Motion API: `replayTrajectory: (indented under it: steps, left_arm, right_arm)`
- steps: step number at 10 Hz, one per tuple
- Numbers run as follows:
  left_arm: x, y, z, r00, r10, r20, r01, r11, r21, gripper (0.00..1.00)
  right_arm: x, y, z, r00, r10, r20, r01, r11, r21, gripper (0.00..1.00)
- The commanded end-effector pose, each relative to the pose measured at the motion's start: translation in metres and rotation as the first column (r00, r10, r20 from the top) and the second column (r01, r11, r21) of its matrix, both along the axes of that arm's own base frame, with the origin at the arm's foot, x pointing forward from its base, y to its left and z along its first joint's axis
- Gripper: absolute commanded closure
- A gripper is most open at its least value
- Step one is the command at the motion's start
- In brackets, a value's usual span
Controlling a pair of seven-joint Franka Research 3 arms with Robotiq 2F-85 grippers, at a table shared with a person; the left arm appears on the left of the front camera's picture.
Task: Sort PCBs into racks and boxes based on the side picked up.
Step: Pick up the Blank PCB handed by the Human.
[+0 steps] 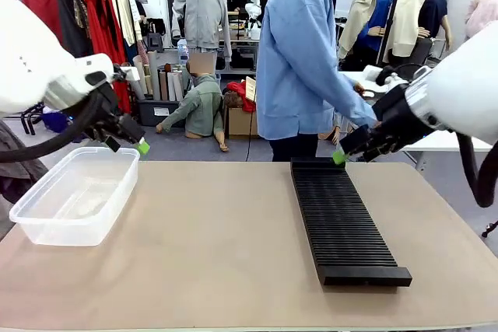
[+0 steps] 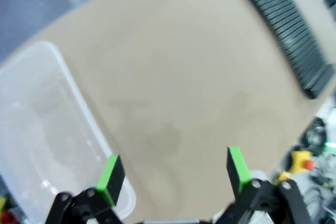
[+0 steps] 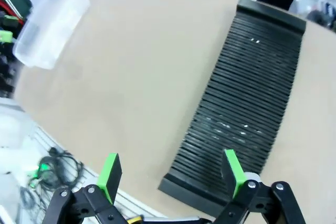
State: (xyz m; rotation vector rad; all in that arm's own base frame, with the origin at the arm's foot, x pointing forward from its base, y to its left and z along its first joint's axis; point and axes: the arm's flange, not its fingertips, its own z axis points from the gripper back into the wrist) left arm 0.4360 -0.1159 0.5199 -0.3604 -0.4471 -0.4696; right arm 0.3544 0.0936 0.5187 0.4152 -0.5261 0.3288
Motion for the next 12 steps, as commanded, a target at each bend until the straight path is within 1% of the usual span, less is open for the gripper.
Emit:
replayTrajectory:
  steps: [1, 2, 4, 5, 6, 8, 9, 10, 11, 12]
  left_arm:
    - [0.006, 0.029, 0.005, 0.999, -0.018, -0.046, 0.007, 0.978, -0.21, 0.0]
    - [0.007, 0.044, 0.01, 0.999, -0.014, -0.046, 0.0, 0.961, -0.275, 0.0]
    - [0.006, 0.079, 0.014, 0.999, 0.011, -0.04, -0.026, 0.917, -0.399, 0.0]
    - [0.006, 0.094, 0.01, 0.999, 0.003, -0.037, -0.019, 0.898, -0.44, 0.0]
    - [0.007, 0.108, 0.004, 0.999, -0.006, -0.051, -0.02, 0.869, -0.495, 0.0]
    - [0.007, 0.14, -0.004, 0.993, -0.109, -0.038, 0.058, 0.753, -0.655, 0.0]
    - [0.004, 0.149, -0.006, 0.991, -0.128, -0.031, 0.075, 0.742, -0.666, 0.0]
    - [0.002, 0.161, -0.006, 0.987, -0.159, -0.016, 0.102, 0.703, -0.704, 0.0]
    - [0.003, 0.169, -0.009, 0.991, -0.13, -0.02, 0.077, 0.698, -0.712, 0.0]
    - [0.004, 0.17, -0.012, 0.991, -0.136, -0.016, 0.085, 0.701, -0.708, 0.0]
  right_arm:
    - [-0.004, -0.02, 0.005, 1.0, 0.03, -0.009, -0.028, 0.984, 0.177, 0.0]
    - [-0.008, -0.028, 0.008, 0.998, 0.069, -0.004, -0.066, 0.962, 0.265, 0.0]
    - [-0.014, -0.048, 0.01, 0.99, 0.142, -0.009, -0.128, 0.919, 0.374, 0.0]
    - [-0.015, -0.063, 0.008, 0.986, 0.169, -0.003, -0.152, 0.892, 0.426, 0.0]
    - [-0.016, -0.078, 0.004, 0.98, 0.201, 0.005, -0.179, 0.858, 0.482, 0.0]
    - [-0.022, -0.107, -0.004, 0.968, 0.24, 0.066, -0.233, 0.782, 0.579, 0.0]
    - [-0.024, -0.12, -0.009, 0.957, 0.272, 0.098, -0.272, 0.735, 0.621, 0.0]
    - [-0.023, -0.134, -0.015, 0.948, 0.296, 0.12, -0.297, 0.676, 0.675, 0.0]
    - [-0.021, -0.141, -0.02, 0.943, 0.308, 0.126, -0.302, 0.635, 0.711, 0.0]
    - [-0.021, -0.144, -0.023, 0.943, 0.311, 0.12, -0.297, 0.619, 0.727, 0.0]
